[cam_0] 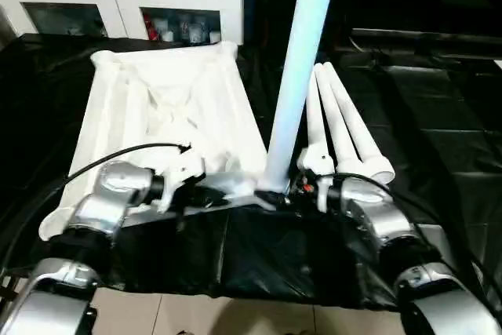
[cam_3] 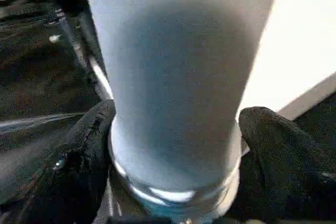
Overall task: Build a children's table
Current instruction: Rotate leg to tighten
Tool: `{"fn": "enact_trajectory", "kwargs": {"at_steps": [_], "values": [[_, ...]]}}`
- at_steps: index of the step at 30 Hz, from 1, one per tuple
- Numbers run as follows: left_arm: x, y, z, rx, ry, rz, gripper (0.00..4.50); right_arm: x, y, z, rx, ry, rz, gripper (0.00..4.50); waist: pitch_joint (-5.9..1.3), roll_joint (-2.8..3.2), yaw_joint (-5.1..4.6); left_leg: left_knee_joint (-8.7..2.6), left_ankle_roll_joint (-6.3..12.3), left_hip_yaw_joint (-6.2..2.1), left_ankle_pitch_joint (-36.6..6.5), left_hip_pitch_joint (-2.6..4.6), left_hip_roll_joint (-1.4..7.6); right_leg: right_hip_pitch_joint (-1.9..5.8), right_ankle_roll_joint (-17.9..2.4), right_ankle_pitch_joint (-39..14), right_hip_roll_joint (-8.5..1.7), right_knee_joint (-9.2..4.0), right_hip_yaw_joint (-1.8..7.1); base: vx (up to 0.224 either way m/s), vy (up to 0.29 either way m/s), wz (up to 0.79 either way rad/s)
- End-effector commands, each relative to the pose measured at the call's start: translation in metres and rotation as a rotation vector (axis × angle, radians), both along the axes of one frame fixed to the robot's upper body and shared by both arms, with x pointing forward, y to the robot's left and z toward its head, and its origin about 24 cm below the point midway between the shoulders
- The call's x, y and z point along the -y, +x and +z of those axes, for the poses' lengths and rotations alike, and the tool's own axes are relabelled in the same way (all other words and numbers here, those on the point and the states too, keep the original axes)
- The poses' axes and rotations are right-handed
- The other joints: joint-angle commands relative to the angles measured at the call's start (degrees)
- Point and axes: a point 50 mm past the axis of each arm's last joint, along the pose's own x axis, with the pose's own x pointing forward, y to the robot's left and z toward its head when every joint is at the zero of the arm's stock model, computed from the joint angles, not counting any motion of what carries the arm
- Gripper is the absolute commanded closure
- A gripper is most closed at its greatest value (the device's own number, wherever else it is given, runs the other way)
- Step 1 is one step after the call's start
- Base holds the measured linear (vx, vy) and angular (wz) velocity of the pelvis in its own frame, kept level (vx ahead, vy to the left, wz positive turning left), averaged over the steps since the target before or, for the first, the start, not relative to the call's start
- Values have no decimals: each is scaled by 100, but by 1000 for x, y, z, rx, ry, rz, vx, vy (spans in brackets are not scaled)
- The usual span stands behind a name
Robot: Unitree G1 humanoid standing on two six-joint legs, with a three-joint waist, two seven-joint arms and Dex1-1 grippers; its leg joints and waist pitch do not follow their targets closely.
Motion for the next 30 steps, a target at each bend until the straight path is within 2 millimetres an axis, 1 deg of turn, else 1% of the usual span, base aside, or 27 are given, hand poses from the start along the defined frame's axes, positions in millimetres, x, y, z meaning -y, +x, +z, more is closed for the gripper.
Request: {"fn": "enact_trajectory", "kwargs": {"at_steps": [1, 2, 3, 4, 5, 8, 9, 12, 15, 16, 17, 18, 19, 20, 21, 22, 23, 24, 25, 26, 27, 28, 29, 30], "values": [[5, -8, -3, -55, -11, -108, 450, -6, -13, -9, -81, -20, 133, 90, -324, 26, 19, -323, 358, -51, -1282, 8, 179, 312, -1371, -1146, -349, -386, 271, 0, 0, 0], [5, -8, -3, -55, -11, -109, 450, -6, -13, -9, -81, -20, 134, 95, -328, 28, 20, -318, 365, -48, -1272, 8, 176, 311, -1377, -1118, -348, -384, 272, 0, 0, 0], [4, -9, -2, -65, -7, -126, 450, -6, -15, -9, -93, -21, 164, 106, -326, -6, 20, -319, 376, -44, -1245, 5, 177, 308, -1381, -1084, -344, -382, 272, 0, 0, 0], [4, -9, -2, -67, -5, -131, 450, -6, -16, -9, -94, -22, 170, 120, -331, 5, 31, -317, 381, -49, -1215, 9, 176, 314, -1391, -1062, -350, -372, 272, 0, 0, 0], [4, -9, -2, -67, -4, -133, 450, -6, -16, -9, -94, -22, 172, 120, -332, 13, 31, -316, 380, -47, -1167, 7, 181, 308, -1408, -1014, -352, -366, 273, 0, 0, 0], [3, -10, -2, -74, 0, -153, 450, -6, -17, -9, -110, -23, 205, 147, -330, 10, 42, -315, 373, -44, -1154, 14, 180, 303, -1431, -995, -353, -364, 273, 0, 0, 0], [3, -10, -2, -74, 0, -154, 450, -6, -18, -9, -110, -23, 207, 147, -331, 10, 47, -314, 356, -43, -1152, 18, 179, 304, -1423, -1016, -354, -366, 272, 0, 0, 0], [4, -9, -3, -61, -7, -143, 450, -7, -19, -9, -113, -13, 204, 170, -335, 7, 63, -313, 342, -45, -1127, 18, 181, 307, -1402, -983, -353, -360, 274, 0, 0, 0], [4, -7, -4, -35, -4, -104, 450, -8, -18, -10, -112, -3, 174, 174, -340, 8, 81, -310, 333, -44, -1099, 20, 176, 310, -1401, -923, -353, -354, 272, 0, 0, 0], [6, -4, -5, -18, -6, -72, 450, -9, -15, -11, -104, -5, 118, 174, -327, -2, 82, -313, 308, -39, -1146, 18, 178, 301, -1377, -1029, -355, -369, 275, 0, 0, 0], [8, -3, -5, -6, -5, -51, 450, -10, -13, -12, -96, -7, 78, 175, -327, -2, 82, -313, 308, -39, -1146, 18, 178, 301, -1377, -1029, -355, -369, 275, 0, 0, 0], [12, 2, -5, 28, -3, 14, 450, -13, -8, -14, -75, -4, -26, 176, -312, 3, 84, -327, 215, -51, -1258, 30, 174, 284, -1287, -1347, -365, -399, 275, 0, 0, 0], [13, 4, -5, 37, -1, 31, 450, -14, -7, -14, -71, 0, -48, 176, -286, -4, 63, -340, 138, -64, -1454, 45, 166, 260, -1190, -1774, -380, -446, 277, 0, 0, 0], [14, 4, -6, 42, 0, 40, 450, -15, -6, -14, -69, 3, -59, 176, -278, -4, 61, -343, 101, -72, -1556, 55, 161, 254, -1119, -2021, -385, -470, 277, 0, 0, 0], [20, 9, -6, 63, -4, 109, 450, -18, -2, -17, -56, -12, -151, 176, -275, -21, 42, -345, 30, -86, -1621, 58, 158, 243, -997, -2330, -395, -490, 286, 0, 0, 0], [29, 14, -6, 78, -26, 179, 450, -23, 3, -19, -53, -12, -260, 177, -260, -14, 6, -358, -38, -97, -1705, 72, 157, 217, -946, -2493, -386, -508, 282, 0, 0, 0], [35, 17, -6, 82, -37, 218, 450, -25, 6, -21, -58, -12, -327, 177, -255, -13, -4, -358, -66, -104, -1767, 87, 152, 207, -909, -2604, -388, -525, 279, 0, 0, 0], [37, 18, -6, 88, -40, 235, 450, -27, 7, -21, -61, -12, -357, 177, -261, -24, -40, -353, -63, -123, -1822, 74, 134, 223, -840, -2773, -393, -540, 266, 0, 0, 0], [53, 24, -6, 111, -57, 334, 450, -37, 13, -25, -93, -8, -524, 177, -236, -20, -94, -368, -98, -123, -1871, 63, 137, 205, -815, -2799, -376, -547, 269, 0, 0, 0], [55, 24, -6, 113, -58, 341, 450, -38, 13, -25, -96, -8, -535, 177, -229, -17, -100, -367, -104, -134, -1966, 87, 129, 191, -758, -2957, -375, -566, 252, 0, 0, 0], [57, 25, -6, 115, -60, 353, 450, -40, 13, -26, -100, -7, -554, 177, -248, -31, -99, -338, -54, -134, -2057, 111, 98, 187, -644, -3189, -384, -607, 240, 0, 0, 0], [65, 26, -6, 124, -65, 392, 450, -48, 14, -27, -104, -11, -595, 178, -248, -16, -91, -337, -4, -128, -2039, 104, 101, 173, -615, -3185, -387, -627, 252, 0, 0, 0], [69, 26, -6, 125, -63, 399, 450, -51, 14, -28, -111, -10, -611, 178, -252, -22, -86, -337, 31, -127, -2042, 110, 102, 163, -605, -3132, -377, -627, 250, 0, 0, 0], [72, 25, -7, 124, -61, 406, 450, -55, 14, -29, -121, -10, -632, 178, -255, -2, -80, -339, 36, -125, -2030, 102, 103, 167, -616, -3072, -380, -618, 255, 0, 0, 0]]}}
